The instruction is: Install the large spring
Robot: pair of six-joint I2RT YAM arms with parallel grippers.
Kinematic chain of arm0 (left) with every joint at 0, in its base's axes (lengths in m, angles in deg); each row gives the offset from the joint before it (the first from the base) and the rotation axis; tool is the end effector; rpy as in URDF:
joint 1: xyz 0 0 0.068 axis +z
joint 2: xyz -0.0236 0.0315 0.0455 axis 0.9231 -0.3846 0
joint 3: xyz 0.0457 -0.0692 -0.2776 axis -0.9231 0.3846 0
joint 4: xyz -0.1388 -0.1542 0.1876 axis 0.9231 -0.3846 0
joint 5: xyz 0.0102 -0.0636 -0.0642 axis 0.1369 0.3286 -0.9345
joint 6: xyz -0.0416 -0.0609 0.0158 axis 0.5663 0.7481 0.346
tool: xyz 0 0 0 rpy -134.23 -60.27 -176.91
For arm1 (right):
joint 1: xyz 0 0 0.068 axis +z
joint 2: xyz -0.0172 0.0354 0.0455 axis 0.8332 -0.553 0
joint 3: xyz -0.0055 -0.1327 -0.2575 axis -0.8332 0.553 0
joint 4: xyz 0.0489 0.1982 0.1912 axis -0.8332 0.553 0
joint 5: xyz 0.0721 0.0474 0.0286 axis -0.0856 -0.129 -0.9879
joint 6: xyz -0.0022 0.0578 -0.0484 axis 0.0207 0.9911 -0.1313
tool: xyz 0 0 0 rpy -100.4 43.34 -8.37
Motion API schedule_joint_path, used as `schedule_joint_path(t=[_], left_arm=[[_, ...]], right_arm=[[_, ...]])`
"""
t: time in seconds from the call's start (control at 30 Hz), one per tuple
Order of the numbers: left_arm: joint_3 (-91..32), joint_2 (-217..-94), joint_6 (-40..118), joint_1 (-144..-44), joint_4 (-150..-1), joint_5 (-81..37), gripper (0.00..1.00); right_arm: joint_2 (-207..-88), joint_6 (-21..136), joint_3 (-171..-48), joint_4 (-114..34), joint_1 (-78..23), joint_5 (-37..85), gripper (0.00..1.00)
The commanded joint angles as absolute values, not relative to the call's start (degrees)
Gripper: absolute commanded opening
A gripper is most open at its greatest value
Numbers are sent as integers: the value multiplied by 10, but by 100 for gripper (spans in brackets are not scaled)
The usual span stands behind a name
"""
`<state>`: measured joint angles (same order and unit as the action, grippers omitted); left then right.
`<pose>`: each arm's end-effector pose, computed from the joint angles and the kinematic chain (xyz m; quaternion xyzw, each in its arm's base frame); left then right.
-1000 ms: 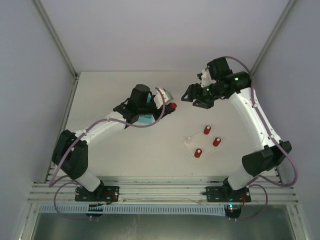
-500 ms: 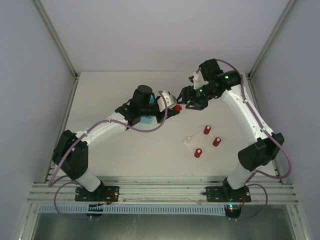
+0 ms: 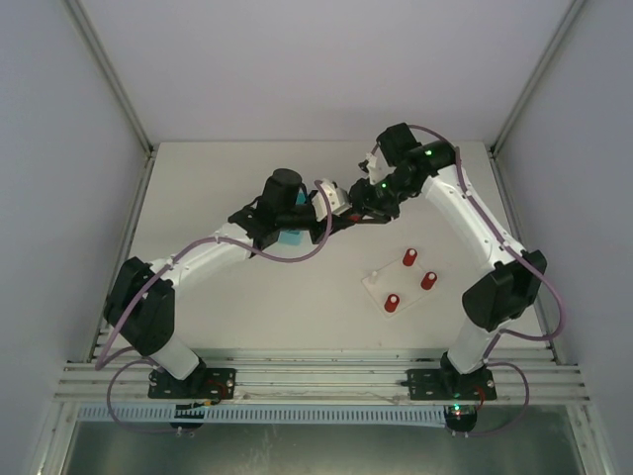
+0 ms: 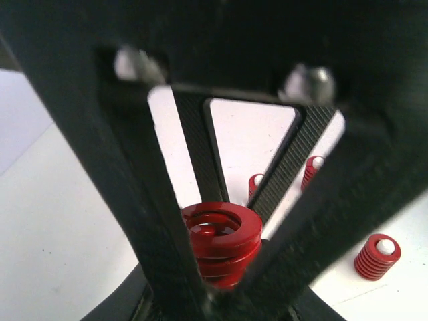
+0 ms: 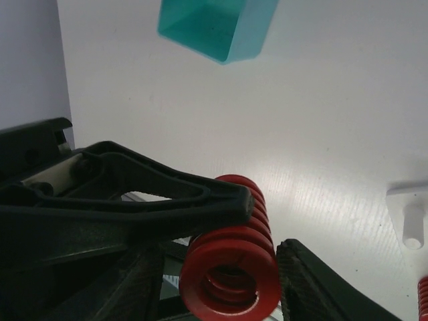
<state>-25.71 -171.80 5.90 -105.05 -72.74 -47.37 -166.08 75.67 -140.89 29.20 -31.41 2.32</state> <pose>0.3062 -0.2810 0.3092 0.5305 0.5889 -0.3119 0.5238 0.3324 0.1901 0.3666 -0.0616 0.9402 0.3204 0.0975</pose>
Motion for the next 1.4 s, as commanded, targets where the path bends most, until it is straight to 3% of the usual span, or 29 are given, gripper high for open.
schedule_joint_path(t=[0.0,0.17,0.33,0.43,0.57,0.6,0.7,0.77,1.1,1.37], left_arm=[[-273,-1709,53,-1054,-685,-478,0],[-277,-1712,57,-1054,-680,-482,0],[-277,-1715,61,-1054,-680,-472,2],[-273,-1718,65,-1053,-690,-458,25],[-260,-1714,81,-1047,-695,-417,58],[-255,-1711,89,-1044,-692,-407,71],[-239,-1707,125,-1026,-682,-387,82],[-223,-1700,154,-1012,-668,-373,99],[-211,-1679,260,-952,-710,-164,99],[-198,-1674,323,-917,-727,-128,99]], right_arm=[[-1670,747,-1413,305,-308,4,50],[-1674,745,-1410,303,-307,-2,42],[-1666,749,-1410,306,-307,27,14],[-1652,755,-1404,303,-308,66,0],[-1621,756,-1382,302,-308,131,0],[-1611,753,-1370,302,-308,147,0],[-1584,744,-1333,309,-308,189,0],[-1569,734,-1304,313,-308,213,0],[-1498,705,-1165,293,-294,291,0],[-1511,702,-1123,256,-254,304,0]])
